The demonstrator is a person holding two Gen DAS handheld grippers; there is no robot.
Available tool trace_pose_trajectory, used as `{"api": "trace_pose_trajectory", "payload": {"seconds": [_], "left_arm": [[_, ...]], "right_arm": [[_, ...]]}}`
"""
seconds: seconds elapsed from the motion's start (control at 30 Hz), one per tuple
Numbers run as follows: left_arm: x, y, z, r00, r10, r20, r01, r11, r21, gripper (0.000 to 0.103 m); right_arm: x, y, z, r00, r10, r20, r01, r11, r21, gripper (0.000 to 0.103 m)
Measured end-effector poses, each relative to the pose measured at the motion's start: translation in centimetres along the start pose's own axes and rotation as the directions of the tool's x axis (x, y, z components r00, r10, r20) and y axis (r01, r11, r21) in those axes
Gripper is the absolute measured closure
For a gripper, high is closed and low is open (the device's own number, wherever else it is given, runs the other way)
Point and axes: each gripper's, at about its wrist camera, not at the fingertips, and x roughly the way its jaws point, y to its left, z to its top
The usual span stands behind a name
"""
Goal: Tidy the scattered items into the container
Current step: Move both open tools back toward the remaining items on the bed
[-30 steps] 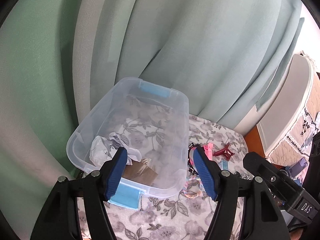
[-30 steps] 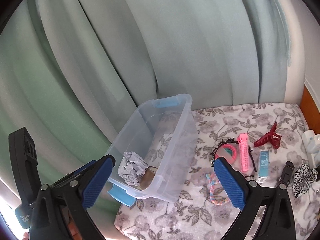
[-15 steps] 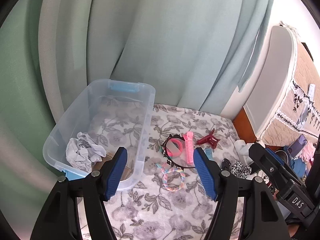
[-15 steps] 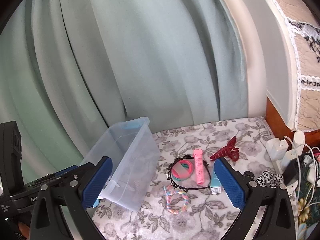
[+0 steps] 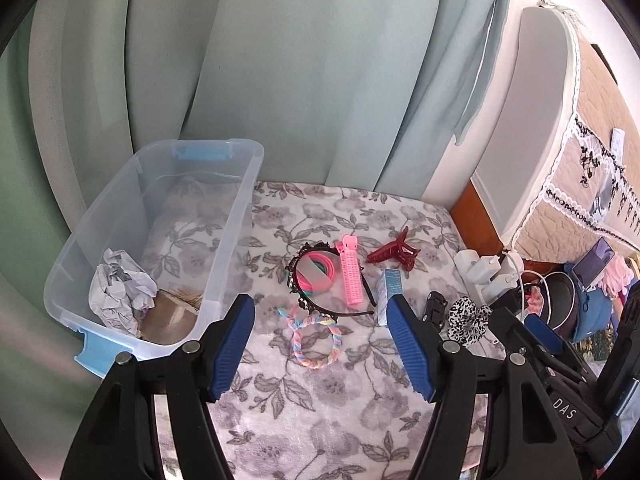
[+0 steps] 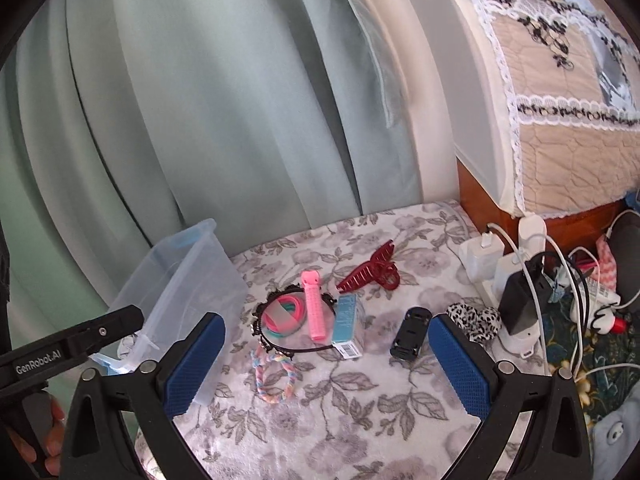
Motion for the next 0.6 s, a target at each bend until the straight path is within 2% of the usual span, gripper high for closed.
{"api": "trace_pose_trajectory", "payload": {"seconds": [0.37,0.6], "left_arm": [[4.5,-2.5,-1.2,0.996,-0.039,-0.083,0.043,0.998,0.048,0.033],[8.0,-4.9,-1.6,0.991,-0.052,-0.122,0.065,0.992,0.11,0.033]], "right_arm": [[3.0,-5.6,-2.7,0.988,-0.122,-0.095,0.133,0.985,0.113,0.0],[4.8,-8.0,-3.7,0.979,-0.16,-0.128,0.18,0.97,0.162,0.0]]}}
